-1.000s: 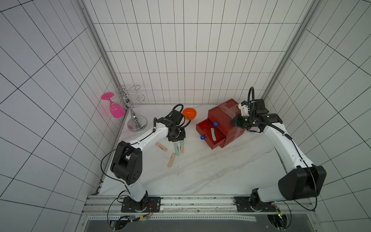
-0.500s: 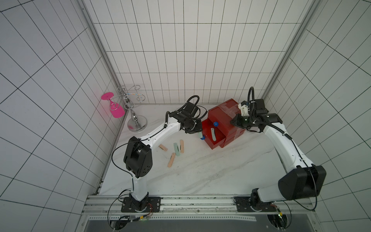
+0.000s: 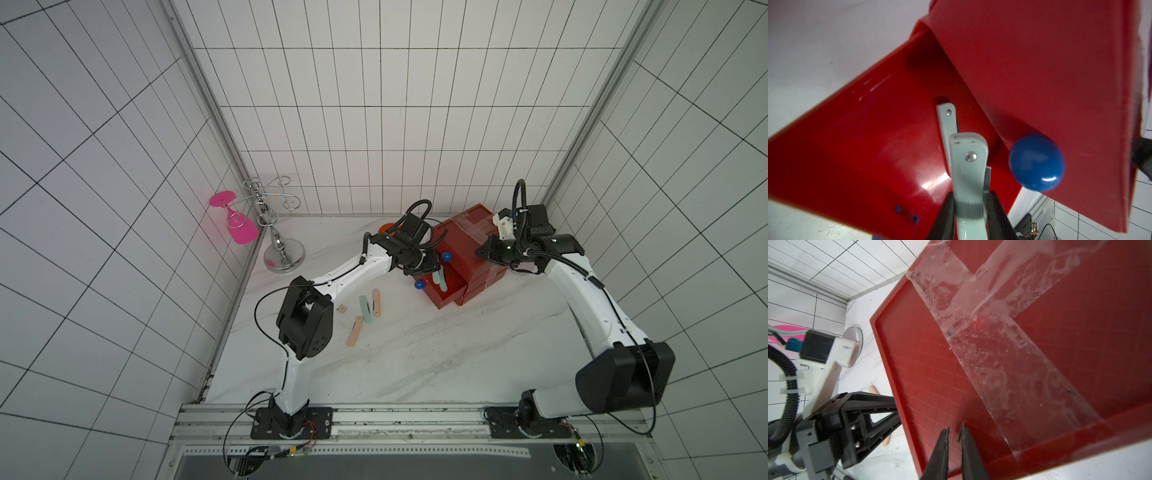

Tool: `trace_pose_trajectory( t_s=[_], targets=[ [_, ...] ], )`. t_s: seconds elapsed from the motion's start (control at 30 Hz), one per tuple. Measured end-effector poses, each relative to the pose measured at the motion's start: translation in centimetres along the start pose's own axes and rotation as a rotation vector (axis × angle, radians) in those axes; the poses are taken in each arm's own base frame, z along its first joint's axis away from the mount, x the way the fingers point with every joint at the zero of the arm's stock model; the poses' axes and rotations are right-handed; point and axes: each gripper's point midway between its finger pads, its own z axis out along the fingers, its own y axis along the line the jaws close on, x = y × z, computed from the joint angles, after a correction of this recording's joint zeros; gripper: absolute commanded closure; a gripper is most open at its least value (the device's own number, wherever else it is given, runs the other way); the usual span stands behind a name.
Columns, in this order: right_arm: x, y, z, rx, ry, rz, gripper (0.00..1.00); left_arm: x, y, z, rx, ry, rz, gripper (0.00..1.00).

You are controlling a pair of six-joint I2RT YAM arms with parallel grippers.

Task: Place the fruit knives into the drawer by color
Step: Place the fruit knife in the drawer.

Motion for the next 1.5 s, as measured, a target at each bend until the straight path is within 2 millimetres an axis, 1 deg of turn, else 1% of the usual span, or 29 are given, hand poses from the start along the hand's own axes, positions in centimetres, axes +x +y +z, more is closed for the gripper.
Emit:
trace_pose_trajectory(
  t_s=[0.1, 0.3, 0.57, 1.2, 1.5],
  targets=[
    [0.0, 0.0, 0.0, 0.0, 0.0, 0.0, 0.84, 0.1, 0.2, 0.5, -0.005, 0.007, -0.007, 0.75],
    [0.0, 0.0, 0.0, 0.0, 0.0, 0.0, 0.84, 0.2, 0.3, 1.1, -0.004, 0.01, -0.009, 0.75],
    [0.0, 0.0, 0.1, -0.003, 0.0, 0.0, 0.85, 0.3, 0.8, 1.9, -0.016, 0.015, -0.014, 0.74],
    [0.0, 0.1, 0.2, -0.01, 0.0, -0.001, 0.85, 0.1, 0.6, 2.3, -0.007, 0.006, -0.008, 0.68],
    [0.0, 0.1, 0.2, -0.012, -0.001, -0.002, 0.84, 0.1, 0.6, 2.3, -0.006, 0.005, -0.007, 0.68]
  ],
)
